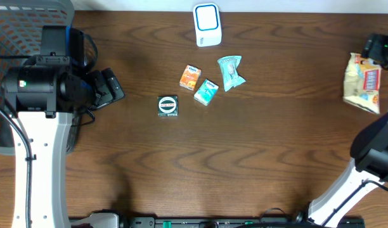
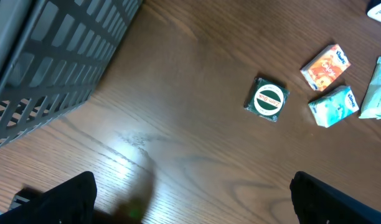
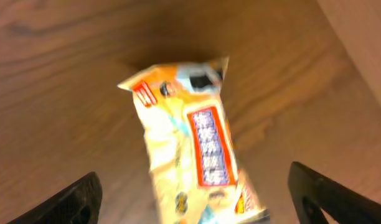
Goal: Scan the item barcode
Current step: 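Carry the yellow bag to the right table edge and release it, then reach the right gripper to the mint-green wipes pack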
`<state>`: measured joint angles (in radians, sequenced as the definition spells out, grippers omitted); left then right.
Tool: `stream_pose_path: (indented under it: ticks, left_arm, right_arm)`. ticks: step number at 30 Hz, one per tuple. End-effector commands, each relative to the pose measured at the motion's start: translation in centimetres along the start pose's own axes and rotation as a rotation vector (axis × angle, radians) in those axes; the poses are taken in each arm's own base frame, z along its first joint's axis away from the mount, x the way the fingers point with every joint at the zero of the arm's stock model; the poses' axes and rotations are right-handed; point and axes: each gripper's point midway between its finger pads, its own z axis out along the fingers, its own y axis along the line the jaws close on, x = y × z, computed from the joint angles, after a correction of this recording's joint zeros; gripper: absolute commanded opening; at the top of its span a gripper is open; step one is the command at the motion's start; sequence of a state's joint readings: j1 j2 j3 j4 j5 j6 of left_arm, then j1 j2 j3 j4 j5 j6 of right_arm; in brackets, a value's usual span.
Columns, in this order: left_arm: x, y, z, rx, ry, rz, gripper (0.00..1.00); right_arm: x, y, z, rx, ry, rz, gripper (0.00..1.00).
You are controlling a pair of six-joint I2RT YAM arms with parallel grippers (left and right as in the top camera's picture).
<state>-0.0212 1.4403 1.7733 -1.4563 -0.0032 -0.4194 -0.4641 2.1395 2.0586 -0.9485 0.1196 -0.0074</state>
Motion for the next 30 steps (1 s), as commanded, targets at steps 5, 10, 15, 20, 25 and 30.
stream_pose_path:
  ticks: [5,10,15,20,25,30]
  left_arm:
    - [-0.1,0.3,0.2,-0.012,0.002,-0.008,0.97]
    - [-0.1,0.3,0.2,-0.012,0.002,-0.008,0.98]
    - [-0.1,0.3,0.2,-0.012,0.002,-0.008,0.97]
    - [-0.1,0.3,0.2,-0.012,0.002,-0.008,0.98]
    - [-0.1,0.3,0.2,-0.012,0.002,-0.008,0.98]
    - [-0.1,0.3,0.2,-0.012,0.002,-0.008,0.98]
  right_arm:
    - [0.7,7.4,-1.5,-0.377,0.035,0.015,0.82]
    - [2.3,14.6,-4.3,-0.660,0.090,-0.033,0.60]
    - [6.0,22.6,-6.6,-0.847,0.180,-0.137,0.65]
    - [10.1,28.2,-5.8,-0.791,0.202,-0.284,0.76]
    - [13.6,33.1,-5.2,-0.806,0.185,-0.372,0.74]
    - [16.6,37.2,-4.8,-0.833,0.160,-0.389,0.61]
